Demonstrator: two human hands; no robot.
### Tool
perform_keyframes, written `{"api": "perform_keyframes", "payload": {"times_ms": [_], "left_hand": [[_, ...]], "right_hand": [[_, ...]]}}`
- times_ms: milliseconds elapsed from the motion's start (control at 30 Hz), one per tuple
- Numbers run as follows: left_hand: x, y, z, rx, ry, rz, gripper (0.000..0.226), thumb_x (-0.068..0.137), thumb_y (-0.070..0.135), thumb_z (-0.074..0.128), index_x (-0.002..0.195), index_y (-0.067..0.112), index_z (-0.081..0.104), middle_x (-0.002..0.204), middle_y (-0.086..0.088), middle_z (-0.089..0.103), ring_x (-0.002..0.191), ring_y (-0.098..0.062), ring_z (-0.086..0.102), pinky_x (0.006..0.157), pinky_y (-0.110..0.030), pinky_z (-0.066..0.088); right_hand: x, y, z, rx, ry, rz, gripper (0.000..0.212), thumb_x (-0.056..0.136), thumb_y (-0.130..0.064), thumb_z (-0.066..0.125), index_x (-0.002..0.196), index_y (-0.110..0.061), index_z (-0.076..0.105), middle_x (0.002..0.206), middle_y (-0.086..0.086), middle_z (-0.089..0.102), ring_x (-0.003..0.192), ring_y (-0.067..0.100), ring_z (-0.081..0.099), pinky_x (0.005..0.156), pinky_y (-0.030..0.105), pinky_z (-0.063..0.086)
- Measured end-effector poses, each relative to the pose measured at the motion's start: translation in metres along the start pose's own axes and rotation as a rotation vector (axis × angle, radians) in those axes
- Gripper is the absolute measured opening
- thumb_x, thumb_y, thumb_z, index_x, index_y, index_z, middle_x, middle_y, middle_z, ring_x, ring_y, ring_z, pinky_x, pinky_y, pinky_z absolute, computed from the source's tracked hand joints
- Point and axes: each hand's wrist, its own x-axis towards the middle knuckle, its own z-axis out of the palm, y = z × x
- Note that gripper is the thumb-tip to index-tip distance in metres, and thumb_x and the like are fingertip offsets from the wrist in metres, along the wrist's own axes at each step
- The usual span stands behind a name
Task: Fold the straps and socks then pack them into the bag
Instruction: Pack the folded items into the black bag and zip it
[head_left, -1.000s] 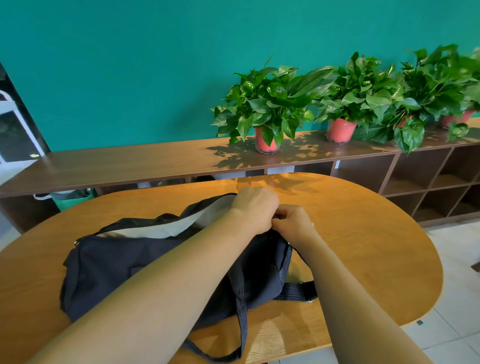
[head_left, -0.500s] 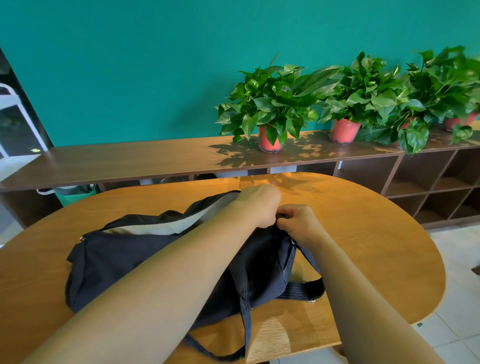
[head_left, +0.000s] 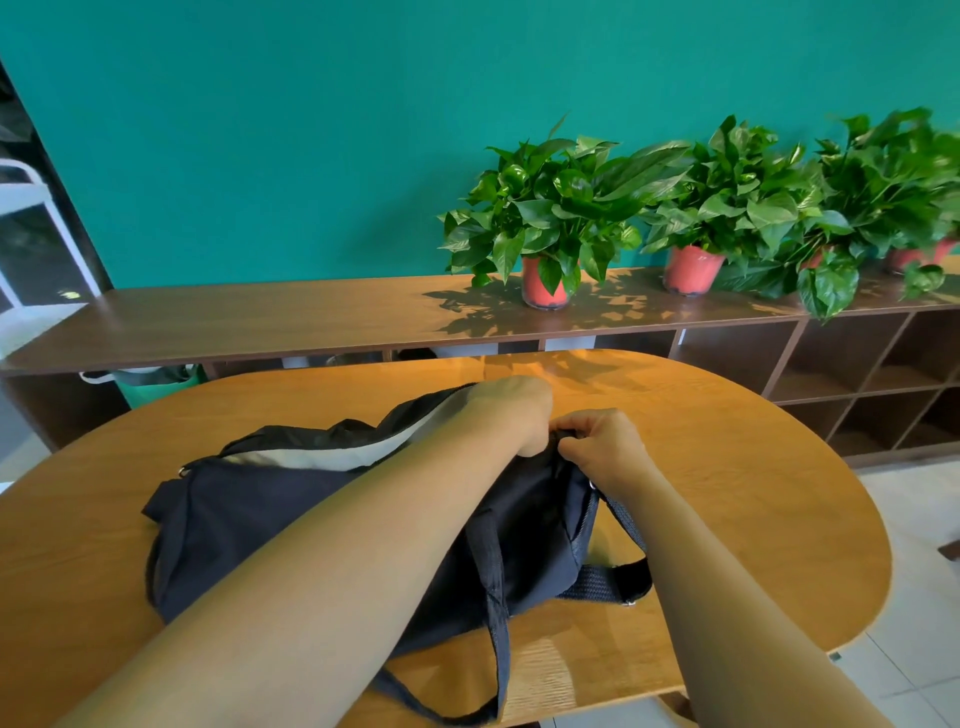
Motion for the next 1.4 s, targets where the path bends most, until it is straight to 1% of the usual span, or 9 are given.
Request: {"api": "perform_keyframes", "payload": {"times_ms": [167,233,367,533,700,833,1033,1300,1400], "left_hand": [[-0.01,-0.033,-0.008,0.059,-0.022,-0.067,0.022,0.091,0.015,0.058,0.075,0.013,0.045,0.082,-0.003,0.049,0.077,-0.023,0.052,0.064,-0.033,0.042],[-0.016,-0.048,-0.009,0.079,-0.036,-0.09,0.026,0.092,0.017,0.059,0.072,0.014,0.043,0.085,-0.003,0.052,0.081,-0.024,0.054,0.063,-0.033,0.041],[-0.035,-0.084,-0.007,0.092,-0.015,-0.135,0.022,0.092,0.021,0.06,0.075,0.014,0.048,0.086,-0.002,0.053,0.079,-0.023,0.053,0.065,-0.032,0.04],[-0.063,-0.13,-0.004,0.223,0.039,-0.192,0.018,0.092,0.031,0.061,0.101,0.015,0.061,0.131,-0.009,0.046,0.123,-0.03,0.041,0.099,-0.044,0.034],[-0.086,-0.177,0.001,0.22,0.044,-0.224,0.026,0.091,0.043,0.06,0.085,0.017,0.061,0.104,-0.001,0.051,0.094,-0.022,0.039,0.099,-0.043,0.027],[-0.099,-0.207,0.012,0.186,0.061,-0.202,0.029,0.092,0.045,0.056,0.088,0.018,0.067,0.108,0.0,0.048,0.109,-0.024,0.04,0.101,-0.046,0.024],[-0.112,-0.248,0.033,-0.226,0.092,-0.104,0.028,0.088,0.05,0.06,0.083,0.024,0.071,0.117,0.014,0.047,0.113,-0.017,0.042,0.104,-0.046,0.022],[-0.127,-0.288,0.04,-0.207,0.127,-0.124,0.026,0.09,0.05,0.058,0.083,0.027,0.067,0.117,0.014,0.046,0.111,-0.016,0.043,0.098,-0.04,0.024],[-0.139,-0.306,0.036,-0.23,0.143,-0.153,0.027,0.091,0.048,0.056,0.084,0.024,0.066,0.116,0.015,0.047,0.112,-0.014,0.042,0.106,-0.043,0.021]], "right_hand": [[-0.002,-0.001,-0.005,-0.012,0.025,0.053,0.036,0.054,-0.029,0.049,0.065,-0.06,0.064,0.082,-0.012,0.07,0.09,0.022,0.063,0.09,0.049,0.048],[-0.003,-0.007,-0.006,-0.048,0.028,0.072,0.029,0.059,-0.027,0.052,0.062,-0.052,0.066,0.081,-0.011,0.069,0.088,0.024,0.062,0.09,0.048,0.048],[-0.002,-0.012,-0.004,-0.162,0.073,0.103,0.024,0.08,-0.017,0.058,0.084,-0.039,0.067,0.087,-0.006,0.064,0.091,0.022,0.055,0.092,0.041,0.04],[-0.007,-0.014,-0.003,-0.206,0.135,0.168,0.023,0.083,-0.017,0.057,0.094,-0.034,0.069,0.092,-0.002,0.062,0.09,0.023,0.048,0.089,0.04,0.032],[-0.011,-0.022,0.003,-0.233,0.163,0.187,0.023,0.083,-0.015,0.056,0.092,-0.032,0.069,0.092,0.002,0.063,0.09,0.026,0.048,0.087,0.041,0.029],[-0.015,-0.026,0.006,-0.259,0.178,0.189,0.024,0.082,-0.012,0.055,0.085,-0.033,0.066,0.086,0.002,0.061,0.087,0.027,0.046,0.093,0.044,0.029],[-0.019,-0.031,0.008,-0.292,0.194,0.201,0.023,0.083,-0.013,0.055,0.086,-0.034,0.065,0.088,0.002,0.061,0.087,0.027,0.046,0.09,0.043,0.027],[-0.019,-0.036,0.011,-0.322,0.242,0.216,0.021,0.084,-0.016,0.056,0.086,-0.034,0.065,0.089,0.005,0.06,0.088,0.028,0.045,0.095,0.045,0.027],[-0.017,-0.037,0.011,-0.327,0.254,0.209,0.021,0.084,-0.015,0.057,0.086,-0.035,0.064,0.091,0.005,0.059,0.089,0.028,0.043,0.098,0.048,0.025]]}}
